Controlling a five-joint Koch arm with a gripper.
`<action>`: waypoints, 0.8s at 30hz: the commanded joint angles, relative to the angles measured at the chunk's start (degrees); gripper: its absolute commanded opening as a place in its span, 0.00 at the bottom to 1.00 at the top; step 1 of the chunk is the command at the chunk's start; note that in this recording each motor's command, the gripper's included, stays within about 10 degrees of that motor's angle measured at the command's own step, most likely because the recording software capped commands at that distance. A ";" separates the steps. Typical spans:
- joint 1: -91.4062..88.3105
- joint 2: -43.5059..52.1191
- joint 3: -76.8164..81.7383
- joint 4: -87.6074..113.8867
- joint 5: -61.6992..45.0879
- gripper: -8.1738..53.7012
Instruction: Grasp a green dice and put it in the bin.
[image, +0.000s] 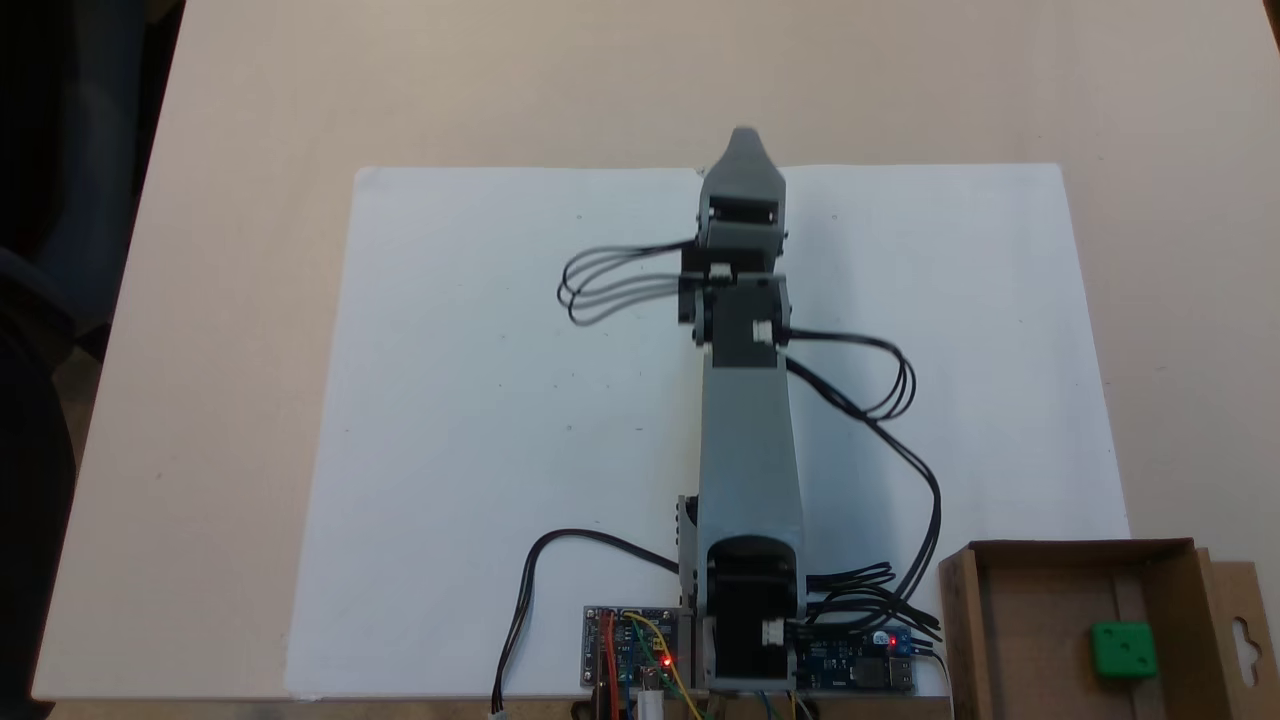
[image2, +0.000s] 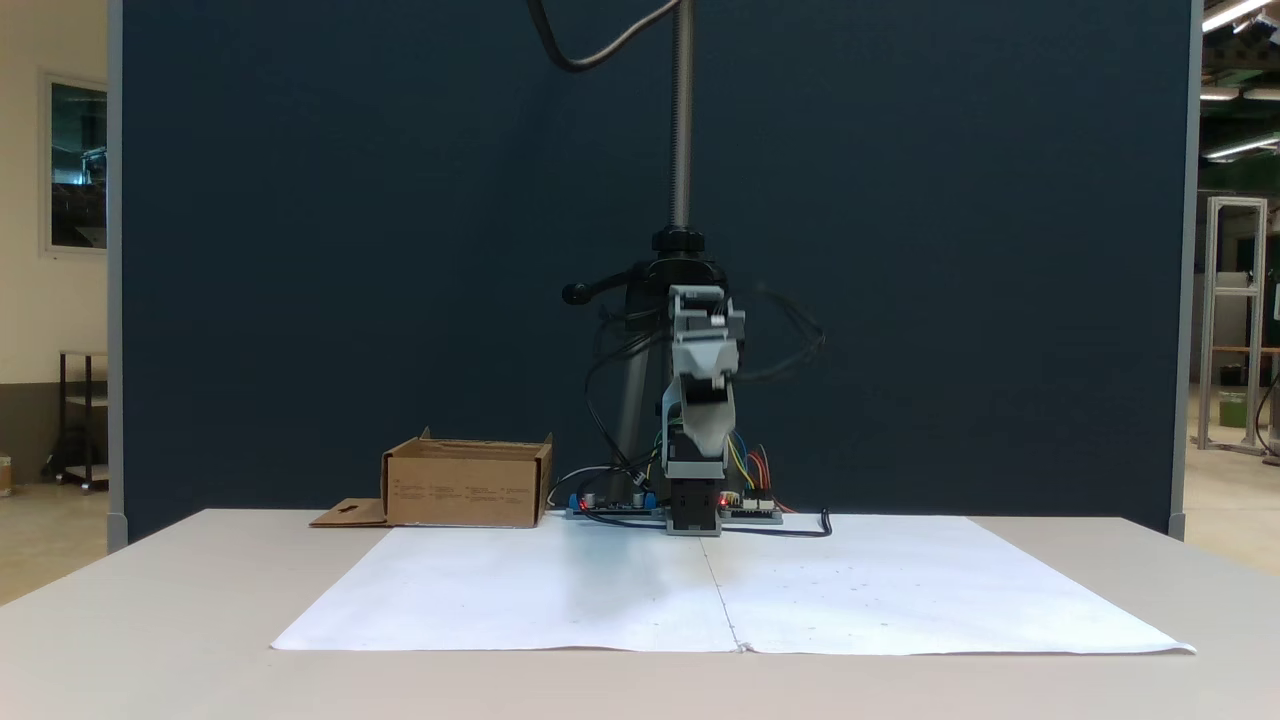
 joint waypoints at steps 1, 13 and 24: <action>-0.26 4.57 2.20 -9.47 -1.32 0.84; -0.97 14.15 33.57 -30.48 -6.33 0.83; -1.76 15.12 48.96 -51.84 -8.26 0.83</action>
